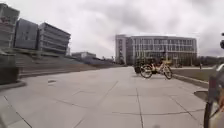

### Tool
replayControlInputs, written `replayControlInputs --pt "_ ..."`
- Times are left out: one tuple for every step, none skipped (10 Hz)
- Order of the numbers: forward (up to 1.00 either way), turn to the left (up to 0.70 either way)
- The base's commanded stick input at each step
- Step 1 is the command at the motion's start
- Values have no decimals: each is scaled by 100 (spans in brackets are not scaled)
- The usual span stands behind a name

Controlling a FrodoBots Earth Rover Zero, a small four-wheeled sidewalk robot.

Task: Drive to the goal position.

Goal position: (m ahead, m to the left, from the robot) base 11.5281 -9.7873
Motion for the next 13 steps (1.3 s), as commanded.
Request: replayControlInputs --pt "70 0" --pt "70 0" --pt "70 0" --pt "70 0" --pt "70 0" --pt "70 0" --pt "70 0" --pt "70 0" --pt "70 0" --pt "70 0" --pt "70 0" --pt "70 0" --pt "70 0"
